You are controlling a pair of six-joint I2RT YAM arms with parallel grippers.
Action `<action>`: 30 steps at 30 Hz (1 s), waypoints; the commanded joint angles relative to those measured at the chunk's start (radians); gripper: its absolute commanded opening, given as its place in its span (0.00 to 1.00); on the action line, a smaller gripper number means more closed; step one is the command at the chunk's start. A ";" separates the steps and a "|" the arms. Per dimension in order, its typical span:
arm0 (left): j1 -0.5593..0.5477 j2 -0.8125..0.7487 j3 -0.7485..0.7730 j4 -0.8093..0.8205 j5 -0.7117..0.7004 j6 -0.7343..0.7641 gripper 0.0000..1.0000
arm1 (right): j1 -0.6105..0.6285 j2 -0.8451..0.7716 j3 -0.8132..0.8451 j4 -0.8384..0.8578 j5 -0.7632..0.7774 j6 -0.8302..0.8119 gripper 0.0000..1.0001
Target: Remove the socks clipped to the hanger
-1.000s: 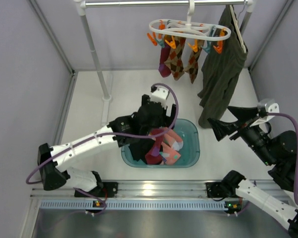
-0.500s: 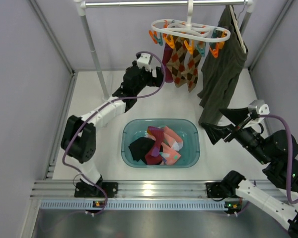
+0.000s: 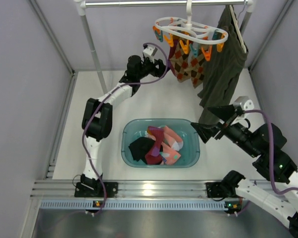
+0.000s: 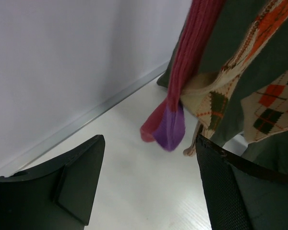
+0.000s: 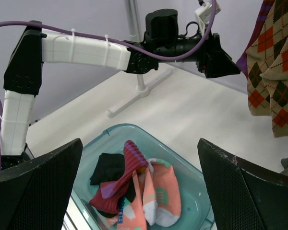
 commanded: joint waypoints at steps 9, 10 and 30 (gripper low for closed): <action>-0.013 0.243 0.353 0.095 0.071 -0.031 0.35 | -0.006 0.080 -0.015 0.095 -0.015 -0.021 1.00; -0.013 0.241 0.350 0.095 0.059 -0.031 0.20 | -0.006 0.078 -0.015 0.094 -0.014 -0.022 0.99; -0.280 -0.519 -0.556 0.138 -0.998 0.055 0.00 | -0.006 0.043 0.080 0.043 0.103 0.007 0.99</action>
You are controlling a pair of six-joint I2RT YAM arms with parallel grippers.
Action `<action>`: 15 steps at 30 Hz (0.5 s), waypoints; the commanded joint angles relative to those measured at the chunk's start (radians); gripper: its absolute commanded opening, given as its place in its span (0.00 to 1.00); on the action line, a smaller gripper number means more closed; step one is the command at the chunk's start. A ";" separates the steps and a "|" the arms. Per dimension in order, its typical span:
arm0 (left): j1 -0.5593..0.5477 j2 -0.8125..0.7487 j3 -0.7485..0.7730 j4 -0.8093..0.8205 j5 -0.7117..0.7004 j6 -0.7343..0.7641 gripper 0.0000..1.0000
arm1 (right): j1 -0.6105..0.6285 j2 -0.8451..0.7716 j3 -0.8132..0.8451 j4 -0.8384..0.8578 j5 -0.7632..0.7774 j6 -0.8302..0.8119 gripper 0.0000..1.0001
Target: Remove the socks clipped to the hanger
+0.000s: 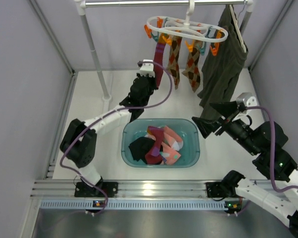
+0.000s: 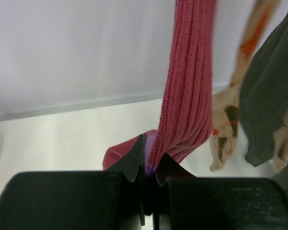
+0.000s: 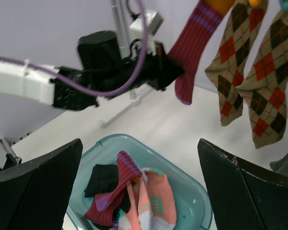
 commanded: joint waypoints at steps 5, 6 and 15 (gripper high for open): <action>-0.233 -0.227 -0.206 0.058 -0.420 0.083 0.00 | -0.006 0.080 0.215 -0.096 0.175 0.035 0.99; -0.296 -0.236 -0.217 0.058 -0.455 0.086 0.00 | -0.005 0.104 0.240 -0.129 0.176 0.037 0.99; -0.584 -0.108 -0.045 0.058 -0.655 0.324 0.00 | -0.006 0.337 0.648 -0.376 0.180 -0.008 0.99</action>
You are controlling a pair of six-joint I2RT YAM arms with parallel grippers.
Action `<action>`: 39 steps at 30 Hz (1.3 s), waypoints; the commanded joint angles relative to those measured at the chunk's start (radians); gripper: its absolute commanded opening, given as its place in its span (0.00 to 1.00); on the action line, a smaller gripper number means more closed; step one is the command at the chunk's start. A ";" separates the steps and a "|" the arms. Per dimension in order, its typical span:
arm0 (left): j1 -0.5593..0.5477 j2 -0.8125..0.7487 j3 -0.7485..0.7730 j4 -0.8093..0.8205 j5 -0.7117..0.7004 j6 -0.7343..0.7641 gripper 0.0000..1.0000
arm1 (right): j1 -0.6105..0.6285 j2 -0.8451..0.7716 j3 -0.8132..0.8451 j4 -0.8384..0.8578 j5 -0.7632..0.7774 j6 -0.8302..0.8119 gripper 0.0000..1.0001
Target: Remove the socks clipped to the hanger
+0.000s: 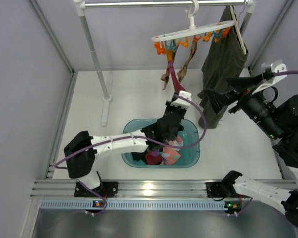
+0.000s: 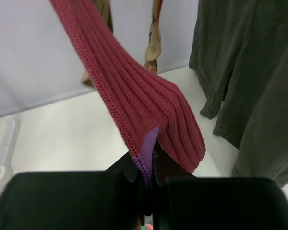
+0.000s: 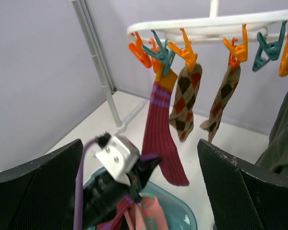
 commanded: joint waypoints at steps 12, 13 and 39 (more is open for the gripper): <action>-0.157 0.397 0.464 0.044 -0.268 0.388 0.00 | -0.005 0.338 0.408 -0.337 -0.053 -0.075 0.84; -0.157 0.404 0.464 0.044 -0.268 0.386 0.00 | -0.005 0.353 0.420 -0.337 -0.047 -0.081 0.83; 0.285 0.093 0.267 -0.348 0.256 -0.296 0.00 | -0.005 0.072 -0.023 -0.074 0.059 -0.072 0.98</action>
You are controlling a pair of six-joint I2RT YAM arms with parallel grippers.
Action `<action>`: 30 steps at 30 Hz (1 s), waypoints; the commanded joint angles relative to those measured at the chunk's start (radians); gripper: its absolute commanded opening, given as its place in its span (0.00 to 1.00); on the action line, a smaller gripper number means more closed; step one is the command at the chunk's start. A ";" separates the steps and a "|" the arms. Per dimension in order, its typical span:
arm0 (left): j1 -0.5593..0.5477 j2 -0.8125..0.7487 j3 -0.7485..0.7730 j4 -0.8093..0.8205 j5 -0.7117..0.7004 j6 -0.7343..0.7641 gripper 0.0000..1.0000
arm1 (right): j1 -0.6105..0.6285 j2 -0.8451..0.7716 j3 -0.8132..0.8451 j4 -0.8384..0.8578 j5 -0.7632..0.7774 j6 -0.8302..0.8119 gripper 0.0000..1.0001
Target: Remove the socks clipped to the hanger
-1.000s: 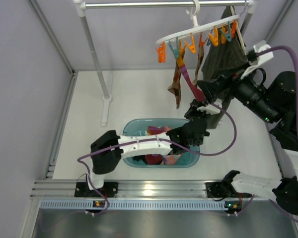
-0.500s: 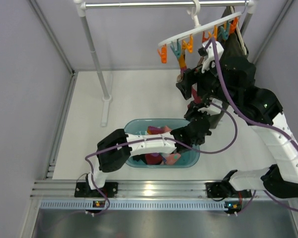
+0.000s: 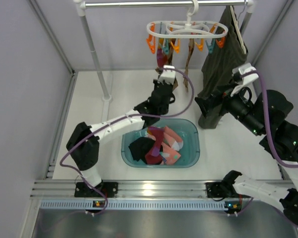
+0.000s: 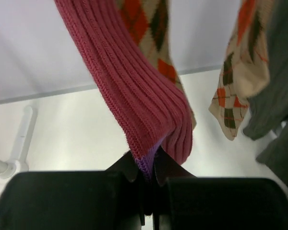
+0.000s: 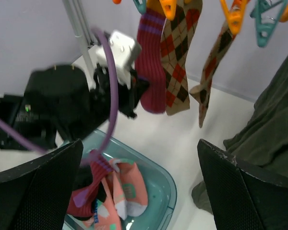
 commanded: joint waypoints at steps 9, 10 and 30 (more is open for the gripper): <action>0.418 0.125 0.389 -0.384 0.513 -0.331 0.00 | -0.009 -0.147 -0.253 0.116 0.062 0.022 0.99; 0.433 0.129 0.405 -0.394 0.546 -0.338 0.00 | -0.011 -0.147 -0.268 0.136 0.062 0.021 1.00; 0.165 -0.656 -0.199 -0.423 0.657 -0.481 0.95 | -0.330 -0.243 -0.477 0.273 -0.187 0.133 0.99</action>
